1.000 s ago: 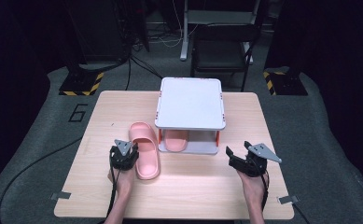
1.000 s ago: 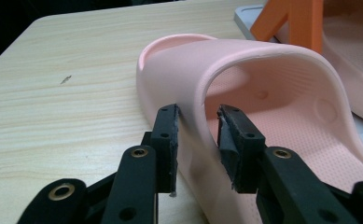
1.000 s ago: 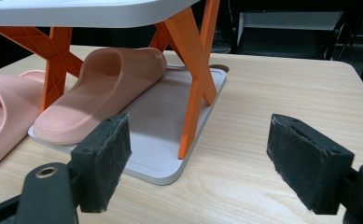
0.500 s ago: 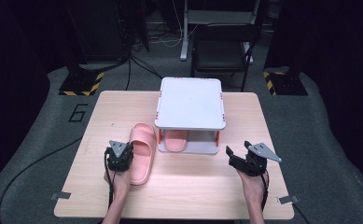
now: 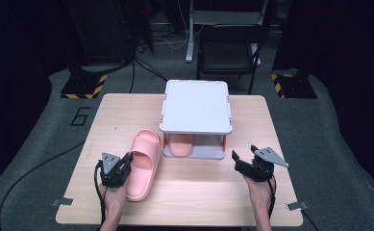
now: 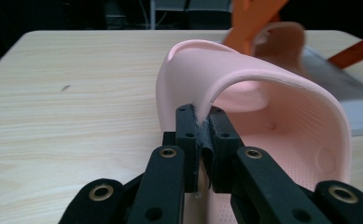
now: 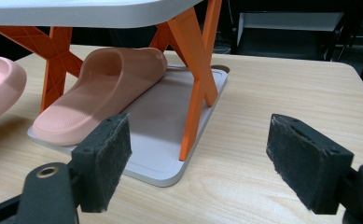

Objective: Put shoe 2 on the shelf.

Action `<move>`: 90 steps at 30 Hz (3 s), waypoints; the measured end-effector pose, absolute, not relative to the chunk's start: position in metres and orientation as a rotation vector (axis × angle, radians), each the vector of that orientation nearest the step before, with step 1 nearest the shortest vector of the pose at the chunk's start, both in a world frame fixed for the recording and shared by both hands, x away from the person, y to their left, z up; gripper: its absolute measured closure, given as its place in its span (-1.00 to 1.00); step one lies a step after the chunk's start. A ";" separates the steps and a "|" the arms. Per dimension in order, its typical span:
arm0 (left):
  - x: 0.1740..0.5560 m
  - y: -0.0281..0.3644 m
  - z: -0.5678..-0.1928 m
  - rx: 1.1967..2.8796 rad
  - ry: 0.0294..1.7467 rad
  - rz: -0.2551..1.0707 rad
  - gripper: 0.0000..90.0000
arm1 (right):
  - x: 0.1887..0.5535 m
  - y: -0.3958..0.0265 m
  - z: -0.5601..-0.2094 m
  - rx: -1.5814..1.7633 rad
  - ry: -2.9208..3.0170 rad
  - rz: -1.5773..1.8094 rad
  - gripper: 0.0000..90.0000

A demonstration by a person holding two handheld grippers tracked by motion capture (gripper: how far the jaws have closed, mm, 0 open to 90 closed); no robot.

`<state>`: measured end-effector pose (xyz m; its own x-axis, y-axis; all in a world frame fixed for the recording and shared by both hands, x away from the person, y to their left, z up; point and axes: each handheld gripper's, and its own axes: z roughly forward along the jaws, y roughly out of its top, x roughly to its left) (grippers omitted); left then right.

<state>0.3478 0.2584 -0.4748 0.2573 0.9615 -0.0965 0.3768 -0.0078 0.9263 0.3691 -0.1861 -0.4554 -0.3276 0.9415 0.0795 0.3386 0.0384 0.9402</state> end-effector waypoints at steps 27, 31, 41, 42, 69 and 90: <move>0.375 0.115 -0.483 1.604 1.181 0.535 0.90 | 0.407 -0.173 -0.460 1.298 1.749 1.235 -0.13; 0.381 0.102 -0.486 1.596 1.202 0.515 0.90 | 0.421 -0.166 -0.460 1.292 1.741 1.231 -0.02; 0.394 0.085 -0.490 1.570 1.239 0.498 0.89 | 0.451 -0.147 -0.457 1.296 1.709 1.160 0.34; 0.396 0.084 -0.491 1.569 1.245 0.498 0.90 | 0.453 -0.146 -0.457 1.295 1.709 1.170 0.37; 0.434 0.061 -0.499 1.526 1.356 0.530 0.89 | 0.466 -0.129 -0.465 1.280 1.622 1.110 0.74; 0.367 0.101 -0.484 1.675 0.968 0.484 0.09 | 0.465 -0.128 -0.466 1.289 1.616 1.098 0.74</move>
<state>0.3666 0.1011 -0.4837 0.5846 0.7963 -0.1553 0.3541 -0.0782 0.9319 0.4647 -0.1277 -0.4659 -0.1816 0.9817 -0.0580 0.3080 0.1128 0.9447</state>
